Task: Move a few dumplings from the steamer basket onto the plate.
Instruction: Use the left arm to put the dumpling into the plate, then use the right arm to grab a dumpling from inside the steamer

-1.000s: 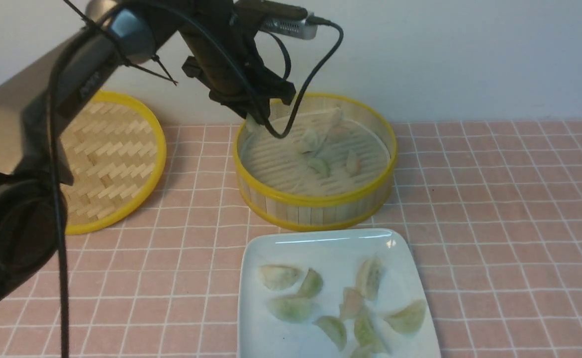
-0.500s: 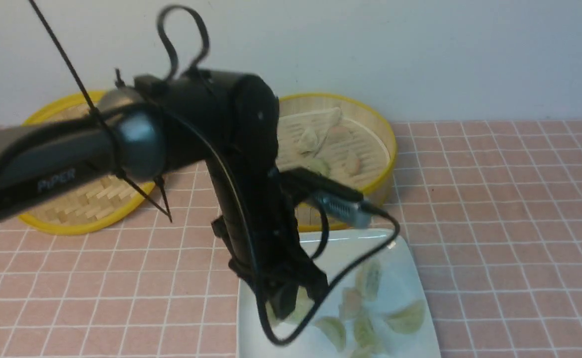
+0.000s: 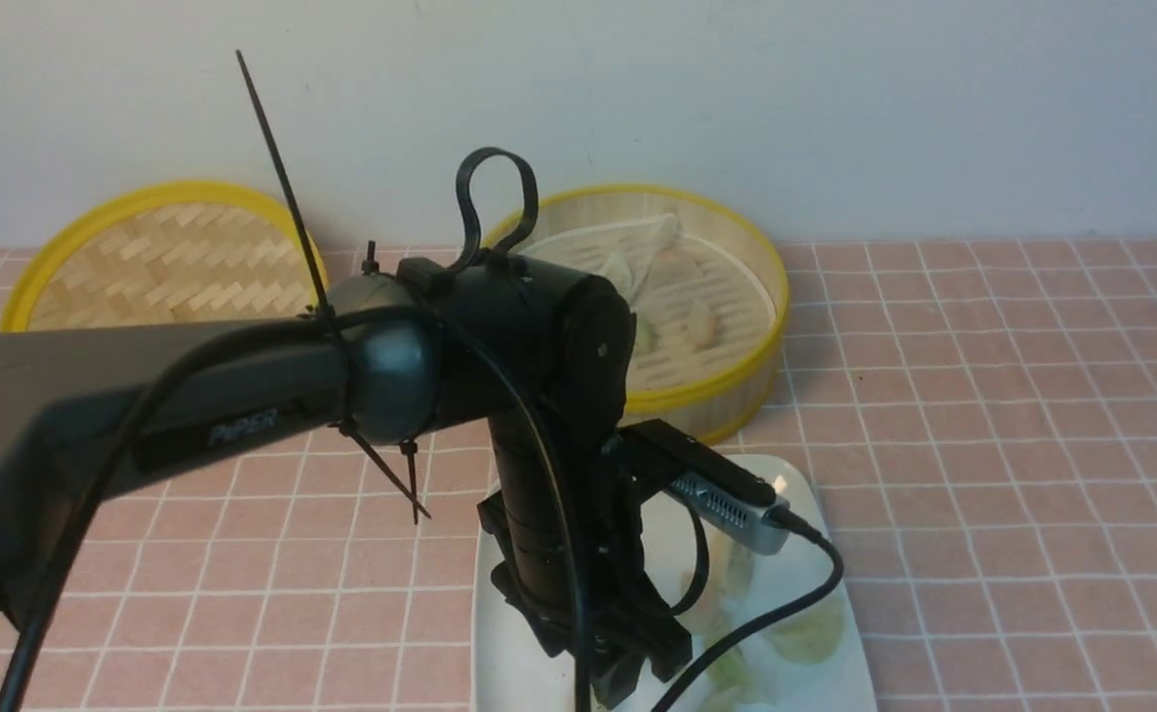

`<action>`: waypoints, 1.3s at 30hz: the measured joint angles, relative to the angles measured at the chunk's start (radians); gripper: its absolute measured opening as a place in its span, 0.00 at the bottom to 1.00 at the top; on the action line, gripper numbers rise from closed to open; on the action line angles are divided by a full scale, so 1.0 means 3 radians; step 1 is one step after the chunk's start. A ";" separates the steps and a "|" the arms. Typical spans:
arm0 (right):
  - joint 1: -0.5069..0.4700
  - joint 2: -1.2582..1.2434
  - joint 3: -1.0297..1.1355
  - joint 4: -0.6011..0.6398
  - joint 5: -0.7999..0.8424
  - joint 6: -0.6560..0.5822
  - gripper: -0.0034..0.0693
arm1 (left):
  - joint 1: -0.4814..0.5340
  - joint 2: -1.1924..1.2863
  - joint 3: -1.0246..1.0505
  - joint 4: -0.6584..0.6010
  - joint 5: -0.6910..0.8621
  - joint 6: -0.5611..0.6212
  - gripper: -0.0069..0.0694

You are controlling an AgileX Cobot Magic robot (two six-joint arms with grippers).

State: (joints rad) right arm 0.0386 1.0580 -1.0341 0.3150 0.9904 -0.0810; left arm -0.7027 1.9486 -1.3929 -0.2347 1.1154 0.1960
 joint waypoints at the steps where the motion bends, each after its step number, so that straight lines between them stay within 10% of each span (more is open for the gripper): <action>1: 0.0000 0.0055 -0.0080 0.0083 -0.0012 -0.0063 0.04 | 0.0000 0.0000 -0.0034 0.0026 0.0000 -0.0049 0.63; 12: 0.0404 0.1446 -0.1235 0.0398 0.0017 -0.0563 0.05 | 0.0329 -0.0863 -0.0179 0.0621 0.0014 -0.0653 0.10; 22: 0.0825 0.3129 -0.2616 -0.0015 0.0061 -0.0502 0.13 | 0.0477 -0.2037 -0.0155 0.0640 -0.0036 -0.0735 0.08; 34: 0.1041 0.4508 -0.3866 -0.0336 0.0146 -0.0243 0.56 | 0.0477 -0.2823 0.0428 0.0643 0.0010 -0.0839 0.08; 39: 0.1087 0.4682 -0.3940 -0.0430 0.0207 -0.0207 0.51 | 0.0477 -0.3032 0.0478 0.0694 0.0025 -0.0874 0.08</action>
State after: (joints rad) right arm 0.3647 2.4625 -2.2161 0.1861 1.0525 -0.1432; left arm -0.5595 1.0391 -1.2495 -0.0264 1.1229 -0.0663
